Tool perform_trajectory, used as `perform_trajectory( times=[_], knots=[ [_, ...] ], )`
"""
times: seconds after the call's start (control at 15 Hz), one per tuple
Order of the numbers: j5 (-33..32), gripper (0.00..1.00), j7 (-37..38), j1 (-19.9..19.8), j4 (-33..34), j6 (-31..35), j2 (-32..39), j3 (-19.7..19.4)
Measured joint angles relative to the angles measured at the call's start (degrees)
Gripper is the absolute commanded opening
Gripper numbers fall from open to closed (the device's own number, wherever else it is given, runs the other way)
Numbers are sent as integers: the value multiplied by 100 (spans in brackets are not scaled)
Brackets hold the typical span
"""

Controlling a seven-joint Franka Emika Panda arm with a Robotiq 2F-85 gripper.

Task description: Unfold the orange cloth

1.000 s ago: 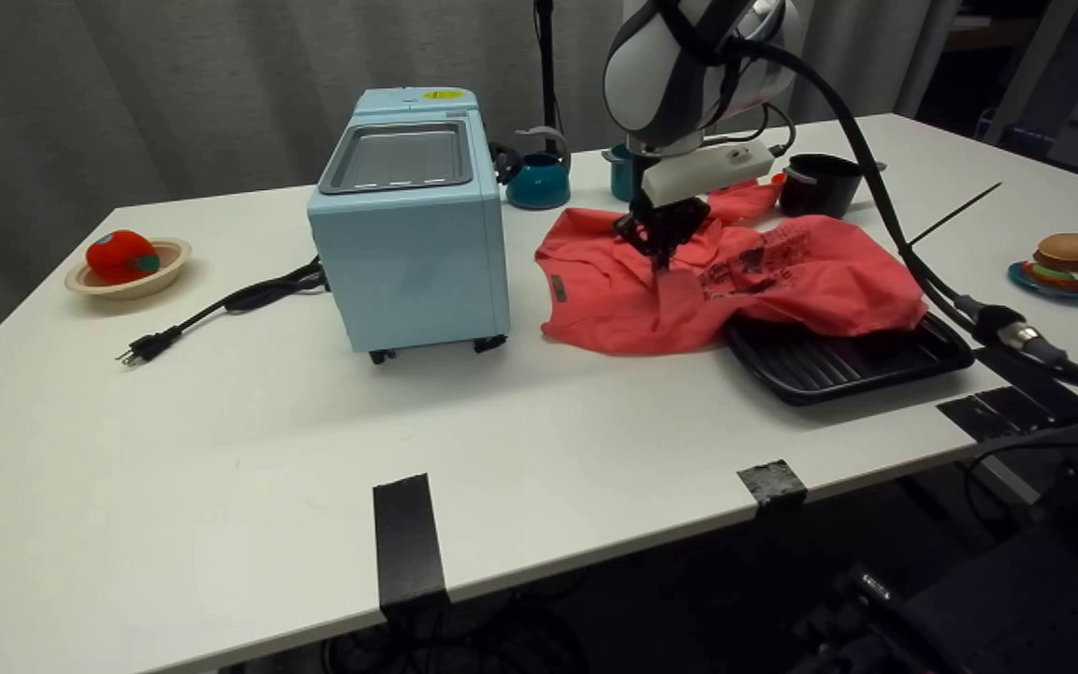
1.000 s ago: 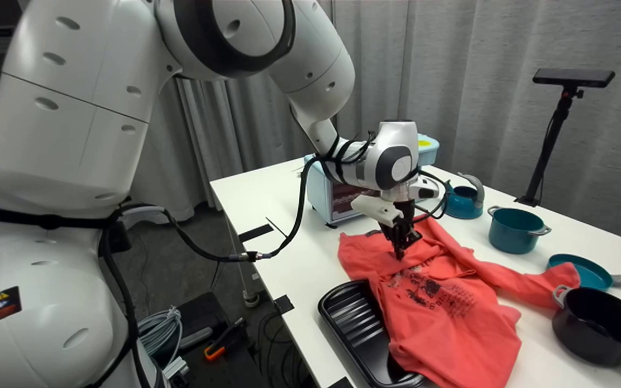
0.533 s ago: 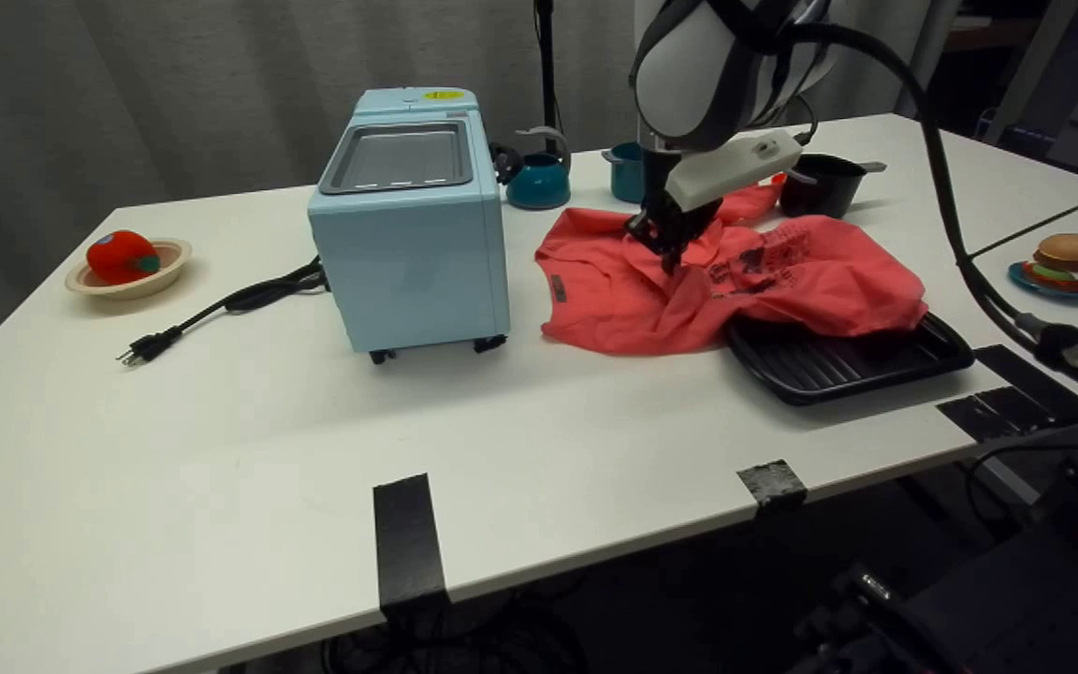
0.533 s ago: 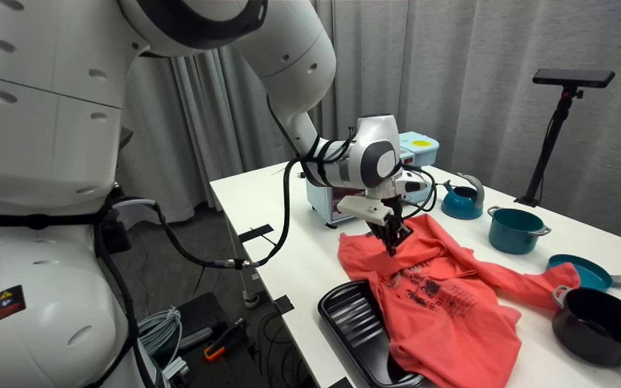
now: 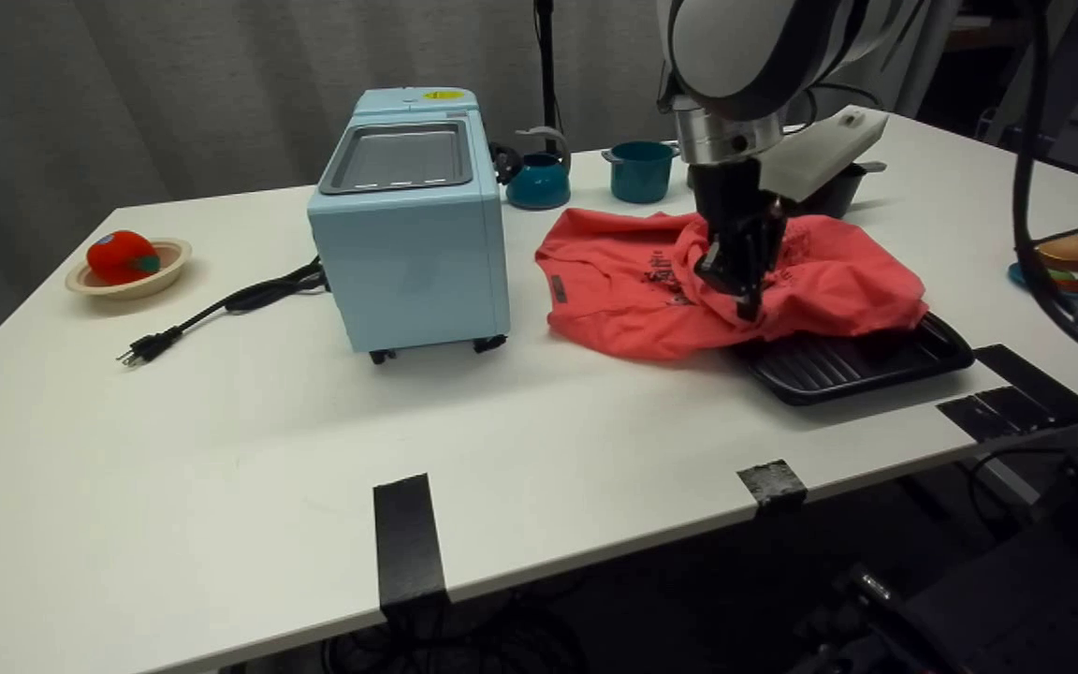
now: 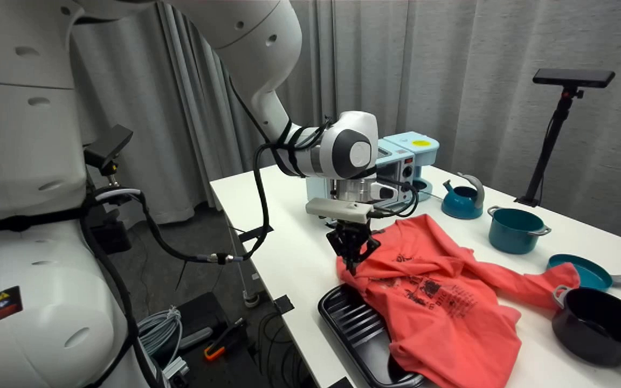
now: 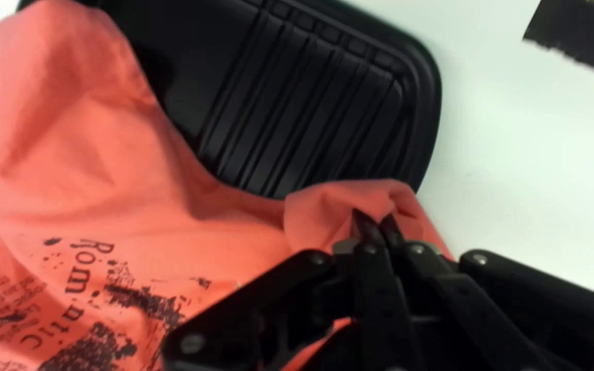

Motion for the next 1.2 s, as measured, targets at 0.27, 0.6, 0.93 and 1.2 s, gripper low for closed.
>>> perform_trajectory(
  times=[0.27, 0.6, 0.93, 1.2],
  knots=[
    [309, 1, -884, -120, 86, -1511, -243, 141],
    [404, 43, -1260, -249, 565, -3308, -183, 144],
    [519, 81, -774, -462, 1012, -3562, 232, 110],
    [742, 100, -300, -606, 1150, -3054, 427, 87]
  ],
)
